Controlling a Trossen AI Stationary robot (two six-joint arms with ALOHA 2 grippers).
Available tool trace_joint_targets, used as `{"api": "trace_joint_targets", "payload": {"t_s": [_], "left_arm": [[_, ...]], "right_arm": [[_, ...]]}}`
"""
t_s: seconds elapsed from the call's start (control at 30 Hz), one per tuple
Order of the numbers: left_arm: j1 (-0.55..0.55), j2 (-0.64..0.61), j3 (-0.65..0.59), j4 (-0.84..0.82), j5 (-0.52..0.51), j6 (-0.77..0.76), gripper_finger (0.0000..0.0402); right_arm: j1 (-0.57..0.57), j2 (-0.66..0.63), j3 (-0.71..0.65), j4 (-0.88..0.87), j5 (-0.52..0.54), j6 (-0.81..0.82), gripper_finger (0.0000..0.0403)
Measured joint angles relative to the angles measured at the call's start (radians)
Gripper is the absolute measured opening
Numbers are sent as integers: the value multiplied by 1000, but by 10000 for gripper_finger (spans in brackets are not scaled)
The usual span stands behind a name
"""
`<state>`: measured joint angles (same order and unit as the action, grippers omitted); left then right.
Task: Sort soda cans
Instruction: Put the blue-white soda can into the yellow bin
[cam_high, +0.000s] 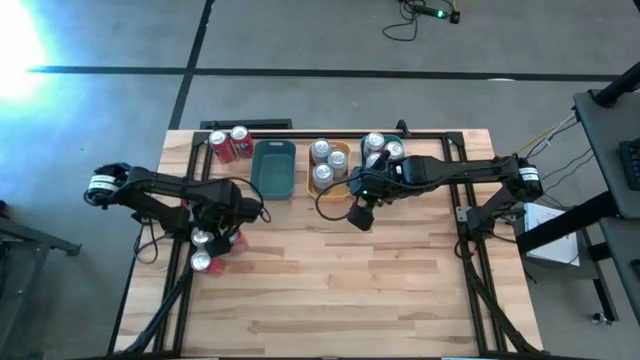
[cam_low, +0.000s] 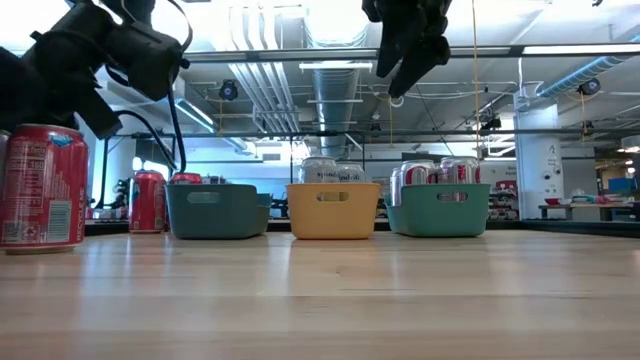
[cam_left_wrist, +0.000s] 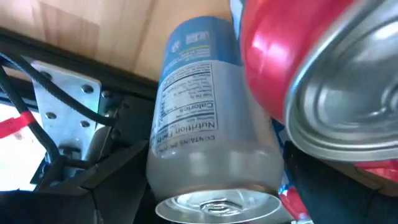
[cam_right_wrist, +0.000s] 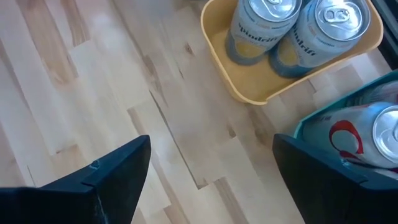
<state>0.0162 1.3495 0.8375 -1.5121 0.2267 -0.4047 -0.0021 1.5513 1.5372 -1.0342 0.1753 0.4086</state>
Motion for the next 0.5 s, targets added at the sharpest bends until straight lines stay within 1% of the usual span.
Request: {"api": "trace_joint_targets", "payload": {"t_s": [0.23,0.5], "left_arm": [[0,24,0,2,1,11,349],[0,59,-1,-3,1,57,348]], "right_arm": [[0,0,0,-8,0,-2,349],[0,0,0,-16,0,-2,342]]}}
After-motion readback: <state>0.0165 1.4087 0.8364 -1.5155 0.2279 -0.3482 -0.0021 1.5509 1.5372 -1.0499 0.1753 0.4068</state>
